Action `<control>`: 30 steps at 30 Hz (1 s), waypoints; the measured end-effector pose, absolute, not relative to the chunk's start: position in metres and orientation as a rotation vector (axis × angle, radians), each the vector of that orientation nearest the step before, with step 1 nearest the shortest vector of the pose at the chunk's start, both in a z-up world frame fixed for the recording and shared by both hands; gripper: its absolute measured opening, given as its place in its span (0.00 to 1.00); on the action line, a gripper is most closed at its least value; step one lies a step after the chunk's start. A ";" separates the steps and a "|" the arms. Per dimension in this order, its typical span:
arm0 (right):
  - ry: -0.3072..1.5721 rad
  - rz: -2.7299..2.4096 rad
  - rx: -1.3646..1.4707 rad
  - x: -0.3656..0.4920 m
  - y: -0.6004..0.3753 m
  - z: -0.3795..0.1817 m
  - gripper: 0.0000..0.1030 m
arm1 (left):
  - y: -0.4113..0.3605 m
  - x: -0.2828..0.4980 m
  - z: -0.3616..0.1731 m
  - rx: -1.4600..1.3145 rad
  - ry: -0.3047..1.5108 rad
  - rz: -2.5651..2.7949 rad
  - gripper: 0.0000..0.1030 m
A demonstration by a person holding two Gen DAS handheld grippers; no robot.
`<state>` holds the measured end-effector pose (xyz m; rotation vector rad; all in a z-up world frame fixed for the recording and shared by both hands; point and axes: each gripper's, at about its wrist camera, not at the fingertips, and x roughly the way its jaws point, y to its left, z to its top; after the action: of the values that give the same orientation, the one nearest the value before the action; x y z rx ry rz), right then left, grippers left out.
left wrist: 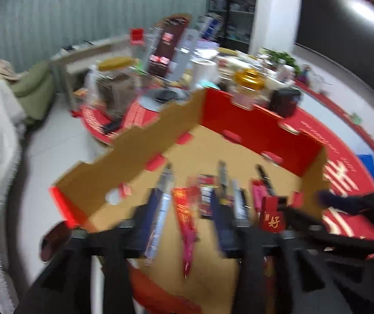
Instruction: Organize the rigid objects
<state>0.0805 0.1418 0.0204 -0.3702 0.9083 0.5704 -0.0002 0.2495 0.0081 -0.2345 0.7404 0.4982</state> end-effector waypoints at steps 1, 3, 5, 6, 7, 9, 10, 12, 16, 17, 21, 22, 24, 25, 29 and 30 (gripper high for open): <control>0.880 0.564 -0.374 0.079 0.138 0.025 0.68 | 0.254 -0.004 0.010 -0.241 0.721 0.531 0.83; 0.857 0.589 -0.344 0.079 0.126 0.034 0.85 | 0.261 -0.011 0.013 -0.271 0.696 0.533 0.94; 0.852 0.599 -0.315 0.078 0.118 0.040 0.99 | 0.266 -0.016 0.018 -0.297 0.702 0.528 1.00; 0.851 0.599 -0.301 0.077 0.114 0.043 0.99 | 0.266 -0.018 0.020 -0.304 0.701 0.514 1.00; 0.858 0.594 -0.295 0.075 0.112 0.045 0.99 | 0.265 -0.020 0.022 -0.306 0.700 0.515 1.00; 0.880 0.607 -0.276 0.073 0.108 0.048 0.99 | 0.263 -0.021 0.024 -0.302 0.728 0.521 1.00; 0.884 0.612 -0.272 0.072 0.107 0.049 0.99 | 0.260 -0.022 0.024 -0.293 0.745 0.529 1.00; 0.891 0.619 -0.274 0.068 0.107 0.050 0.99 | 0.257 -0.025 0.024 -0.281 0.748 0.547 1.00; 0.884 0.622 -0.276 0.065 0.108 0.053 0.99 | 0.255 -0.029 0.023 -0.316 0.756 0.521 1.00; 0.887 0.625 -0.273 0.065 0.108 0.054 0.99 | 0.254 -0.029 0.023 -0.319 0.758 0.524 1.00; 0.892 0.634 -0.272 0.064 0.109 0.055 0.99 | 0.253 -0.029 0.023 -0.303 0.768 0.544 1.00; 0.892 0.634 -0.274 0.064 0.109 0.055 0.99 | 0.253 -0.028 0.023 -0.301 0.770 0.546 1.00; 0.894 0.637 -0.274 0.063 0.110 0.055 0.99 | 0.253 -0.028 0.022 -0.302 0.774 0.544 1.00; 0.896 0.638 -0.273 0.063 0.109 0.054 0.99 | 0.253 -0.027 0.022 -0.303 0.777 0.543 1.00; 0.899 0.640 -0.272 0.063 0.110 0.054 0.99 | 0.253 -0.027 0.021 -0.302 0.776 0.545 1.00; 0.897 0.640 -0.272 0.063 0.110 0.054 0.99 | 0.253 -0.027 0.021 -0.302 0.777 0.545 1.00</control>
<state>0.0629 0.1098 0.0536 -0.2722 0.8973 0.6398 -0.0265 0.2530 0.0210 -0.3019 0.7768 0.5450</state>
